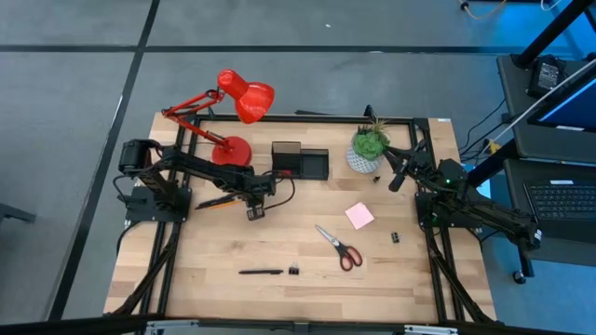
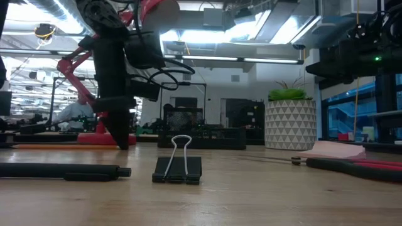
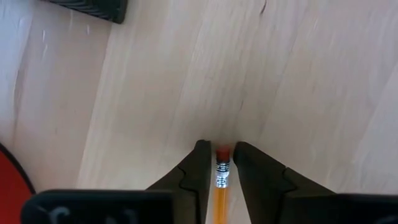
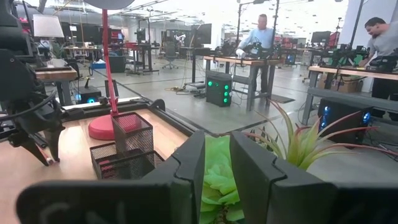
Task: Pick and place office supplies into organizer
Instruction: Put the pencil into the desk organizer
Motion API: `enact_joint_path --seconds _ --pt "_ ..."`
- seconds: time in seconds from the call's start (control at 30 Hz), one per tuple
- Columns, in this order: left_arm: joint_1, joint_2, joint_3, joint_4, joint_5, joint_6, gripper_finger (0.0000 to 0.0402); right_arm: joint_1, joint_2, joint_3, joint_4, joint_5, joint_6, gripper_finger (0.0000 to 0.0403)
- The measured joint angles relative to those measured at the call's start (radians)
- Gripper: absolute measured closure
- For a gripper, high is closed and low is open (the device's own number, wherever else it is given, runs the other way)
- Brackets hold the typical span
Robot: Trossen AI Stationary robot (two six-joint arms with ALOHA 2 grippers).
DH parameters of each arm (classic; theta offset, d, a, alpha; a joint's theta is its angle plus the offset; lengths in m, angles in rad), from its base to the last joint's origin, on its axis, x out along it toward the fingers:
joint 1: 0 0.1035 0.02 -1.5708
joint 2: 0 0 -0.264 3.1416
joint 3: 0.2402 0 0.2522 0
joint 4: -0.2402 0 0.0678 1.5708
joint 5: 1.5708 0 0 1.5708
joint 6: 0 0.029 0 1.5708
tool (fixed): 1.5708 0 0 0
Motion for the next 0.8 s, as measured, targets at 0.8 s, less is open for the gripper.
enact_joint_path --seconds 0.8 --pt "0.002 0.0 0.002 -0.046 0.02 0.009 0.0364 0.0 0.0 0.0 -0.001 0.0 0.0 0.0323"
